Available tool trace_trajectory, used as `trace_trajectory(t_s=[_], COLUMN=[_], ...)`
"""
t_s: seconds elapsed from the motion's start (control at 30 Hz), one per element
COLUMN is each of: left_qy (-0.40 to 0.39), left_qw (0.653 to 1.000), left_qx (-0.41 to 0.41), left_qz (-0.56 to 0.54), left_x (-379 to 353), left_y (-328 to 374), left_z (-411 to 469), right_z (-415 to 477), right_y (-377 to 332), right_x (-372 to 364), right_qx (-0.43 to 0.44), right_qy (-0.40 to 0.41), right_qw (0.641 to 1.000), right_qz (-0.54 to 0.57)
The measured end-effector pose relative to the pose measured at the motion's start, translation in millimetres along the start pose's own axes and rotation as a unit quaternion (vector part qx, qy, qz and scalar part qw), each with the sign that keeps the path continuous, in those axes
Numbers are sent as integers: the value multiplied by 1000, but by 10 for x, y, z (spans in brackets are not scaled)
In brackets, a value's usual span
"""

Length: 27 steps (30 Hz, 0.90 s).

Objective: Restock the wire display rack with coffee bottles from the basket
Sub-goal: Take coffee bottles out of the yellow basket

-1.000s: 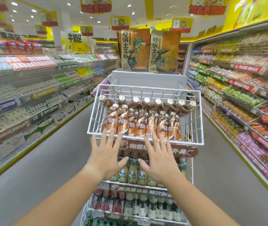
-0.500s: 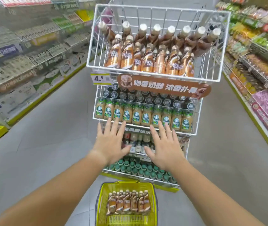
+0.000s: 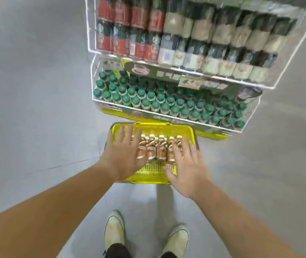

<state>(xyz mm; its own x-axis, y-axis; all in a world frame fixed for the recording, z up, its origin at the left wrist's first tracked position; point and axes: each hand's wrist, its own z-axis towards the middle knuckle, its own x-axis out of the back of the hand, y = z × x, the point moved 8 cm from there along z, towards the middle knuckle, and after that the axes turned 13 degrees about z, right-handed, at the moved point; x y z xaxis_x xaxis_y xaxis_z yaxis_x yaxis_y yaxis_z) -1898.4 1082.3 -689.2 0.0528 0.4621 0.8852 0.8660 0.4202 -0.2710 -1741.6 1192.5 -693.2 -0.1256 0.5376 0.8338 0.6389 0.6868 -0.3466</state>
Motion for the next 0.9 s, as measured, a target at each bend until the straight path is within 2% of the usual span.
trace_trajectory(t_s=[0.13,0.27,0.43,0.63,0.7,0.83,0.9], left_qy=[-63,-88,-121,-134,-139,-180,-187], left_qw=[998,996,988,974,960,910,883], left_qx=[-6,-8,49,113,150,223,260], left_qz=[0,7,-79,-147,-193,-298,-343], left_x=[-1064,-1871,-2654,-3195,-3353,-3667,-3749], left_y=[269,437,471,397,346,307,283], left_z=[284,632,1097,1630,1725,1803,1826], right_z=[321,728,1333,2108,2313,2628,2736], right_y=[344,690,946,1067,1110,1228,1269], right_x=[-979,-1687,-2249,-2641,-2680,-2721,-2734], right_qx=[-2,-25,-54,-63,-79,-145,-167], right_qy=[-18,-40,-37,-35,-13,7,1], right_qw=[1000,999,996,995,994,981,978], right_qz=[12,14,60,69,79,130,122])
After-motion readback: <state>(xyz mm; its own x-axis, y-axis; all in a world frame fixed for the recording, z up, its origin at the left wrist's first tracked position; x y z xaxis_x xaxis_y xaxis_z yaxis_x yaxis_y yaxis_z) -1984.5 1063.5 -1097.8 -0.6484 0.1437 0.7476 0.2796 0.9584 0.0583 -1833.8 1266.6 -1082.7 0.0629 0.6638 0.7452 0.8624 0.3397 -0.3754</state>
